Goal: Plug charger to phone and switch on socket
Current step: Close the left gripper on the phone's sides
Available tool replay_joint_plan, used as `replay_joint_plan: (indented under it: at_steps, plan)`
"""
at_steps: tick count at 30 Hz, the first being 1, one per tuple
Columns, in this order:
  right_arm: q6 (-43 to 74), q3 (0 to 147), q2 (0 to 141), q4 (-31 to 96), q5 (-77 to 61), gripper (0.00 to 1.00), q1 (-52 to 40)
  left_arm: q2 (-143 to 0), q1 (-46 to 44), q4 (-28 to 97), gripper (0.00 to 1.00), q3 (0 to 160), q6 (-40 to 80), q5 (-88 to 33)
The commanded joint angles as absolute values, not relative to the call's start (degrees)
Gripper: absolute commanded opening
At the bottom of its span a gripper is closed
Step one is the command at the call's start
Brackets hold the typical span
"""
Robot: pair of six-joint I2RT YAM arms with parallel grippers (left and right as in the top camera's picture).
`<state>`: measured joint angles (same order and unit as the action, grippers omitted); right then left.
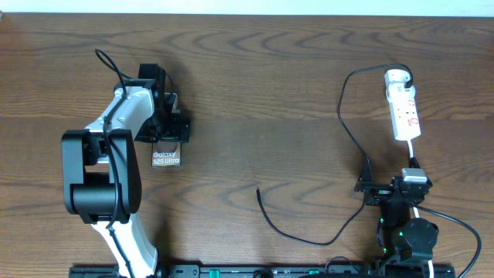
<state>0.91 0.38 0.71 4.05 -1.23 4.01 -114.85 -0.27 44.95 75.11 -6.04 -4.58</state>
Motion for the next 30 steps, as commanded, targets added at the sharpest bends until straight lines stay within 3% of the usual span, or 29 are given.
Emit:
replay_joint_plan:
  at_steps: [1,30]
  plan:
    - [1.67,0.36,0.40,4.34,-0.75,0.99,4.29,-116.33,-0.10,44.45,0.98,73.34,-6.83,-7.29]
    - [1.67,0.36,0.40,4.34,-0.75,0.99,4.29,-116.33,-0.10,44.62,0.99,73.34,-6.85,-5.96]
